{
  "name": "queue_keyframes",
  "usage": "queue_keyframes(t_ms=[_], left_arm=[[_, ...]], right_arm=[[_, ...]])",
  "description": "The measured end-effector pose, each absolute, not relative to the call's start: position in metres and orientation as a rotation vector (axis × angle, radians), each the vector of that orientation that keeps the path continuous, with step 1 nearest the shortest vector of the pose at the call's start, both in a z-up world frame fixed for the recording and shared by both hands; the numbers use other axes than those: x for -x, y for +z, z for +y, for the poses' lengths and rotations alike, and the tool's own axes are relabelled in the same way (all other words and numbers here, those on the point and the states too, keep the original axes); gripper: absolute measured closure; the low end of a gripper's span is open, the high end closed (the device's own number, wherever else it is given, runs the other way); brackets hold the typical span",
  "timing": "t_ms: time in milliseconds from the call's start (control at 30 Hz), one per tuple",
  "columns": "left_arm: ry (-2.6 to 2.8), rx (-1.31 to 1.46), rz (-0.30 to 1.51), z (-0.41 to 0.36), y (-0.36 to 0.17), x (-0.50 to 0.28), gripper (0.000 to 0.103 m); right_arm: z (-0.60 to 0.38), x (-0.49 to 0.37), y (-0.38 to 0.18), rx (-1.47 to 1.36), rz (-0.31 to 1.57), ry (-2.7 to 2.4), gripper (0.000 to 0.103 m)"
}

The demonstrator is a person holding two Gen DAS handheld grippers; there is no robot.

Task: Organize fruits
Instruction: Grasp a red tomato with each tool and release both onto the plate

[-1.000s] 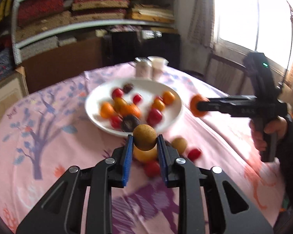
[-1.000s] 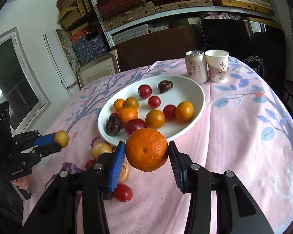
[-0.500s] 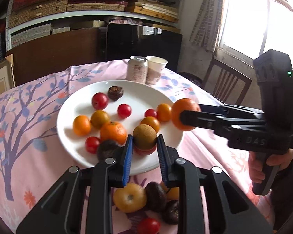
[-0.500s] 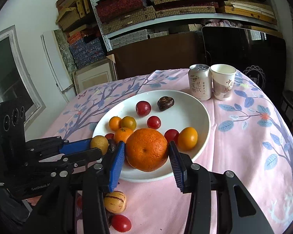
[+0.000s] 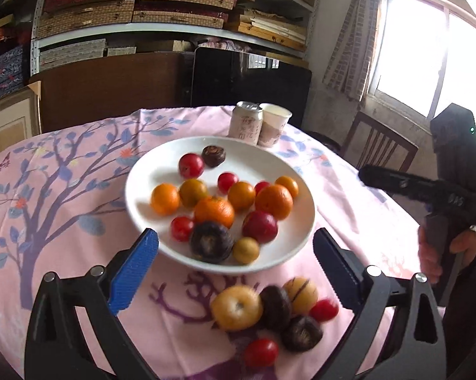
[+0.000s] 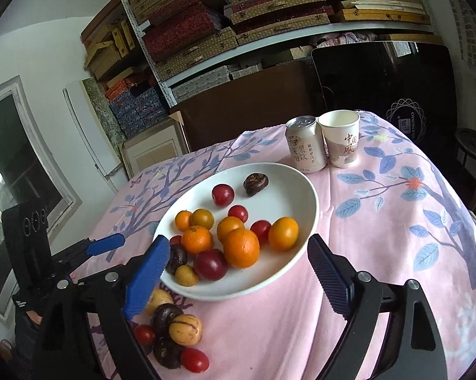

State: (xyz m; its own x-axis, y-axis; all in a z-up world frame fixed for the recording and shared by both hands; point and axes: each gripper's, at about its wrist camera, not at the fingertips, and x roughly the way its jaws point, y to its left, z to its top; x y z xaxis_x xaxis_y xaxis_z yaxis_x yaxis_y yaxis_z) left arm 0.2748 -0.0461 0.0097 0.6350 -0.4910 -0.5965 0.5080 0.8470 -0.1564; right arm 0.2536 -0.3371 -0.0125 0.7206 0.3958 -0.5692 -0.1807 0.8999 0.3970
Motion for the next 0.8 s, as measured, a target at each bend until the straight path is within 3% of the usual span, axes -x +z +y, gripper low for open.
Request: queue_keyframes(t_ms=[367,633,667,700,733,767,800], left_arm=[[-0.577,-0.430,0.687,-0.057,-0.027,-0.204,0.007],[-0.642,-0.426,0.784,-0.059,-0.044,-0.212,0.008],[-0.651,-0.409,0.787,-0.058,-0.047,-0.215,0.022],[-0.660,-0.394,0.793,-0.058,-0.050,-0.217,0.049],[-0.670,-0.378,0.810,-0.058,-0.053,-0.221,0.062],[-0.693,-0.359,0.841,-0.058,-0.060,-0.224,0.069],[-0.700,-0.357,0.834,-0.058,-0.060,-0.224,0.073]], right_arm=[[-0.258,-0.200,-0.053,0.126,0.895,0.406,0.011],[-0.259,-0.204,-0.065,0.082,0.960,0.443,0.013],[-0.259,-0.207,-0.071,0.069,0.975,0.442,0.016],[-0.257,-0.209,-0.078,0.058,0.997,0.444,0.022],[-0.257,-0.209,-0.082,0.037,1.004,0.456,0.026],[-0.258,-0.209,-0.083,-0.002,0.996,0.472,0.034],[-0.258,-0.208,-0.084,-0.039,1.004,0.499,0.052]])
